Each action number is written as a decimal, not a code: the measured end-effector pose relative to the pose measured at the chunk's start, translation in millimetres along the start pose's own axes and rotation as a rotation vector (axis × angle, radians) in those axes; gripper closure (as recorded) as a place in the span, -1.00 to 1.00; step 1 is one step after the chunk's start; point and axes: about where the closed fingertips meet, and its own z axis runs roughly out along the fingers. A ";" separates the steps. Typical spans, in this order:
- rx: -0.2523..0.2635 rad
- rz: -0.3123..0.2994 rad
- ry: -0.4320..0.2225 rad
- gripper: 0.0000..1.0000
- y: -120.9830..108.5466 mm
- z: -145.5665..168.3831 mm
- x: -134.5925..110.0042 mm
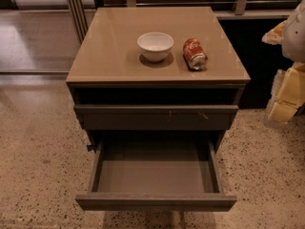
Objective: Close middle drawer
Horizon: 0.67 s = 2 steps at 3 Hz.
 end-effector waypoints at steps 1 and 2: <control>0.014 0.001 -0.005 -1.00 -0.3 -0.9 -0.9; -0.013 0.046 -0.070 -1.00 13.5 29.5 6.0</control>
Offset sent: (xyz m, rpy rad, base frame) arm 0.0224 0.0003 -0.1003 0.3064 -0.1166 -0.1191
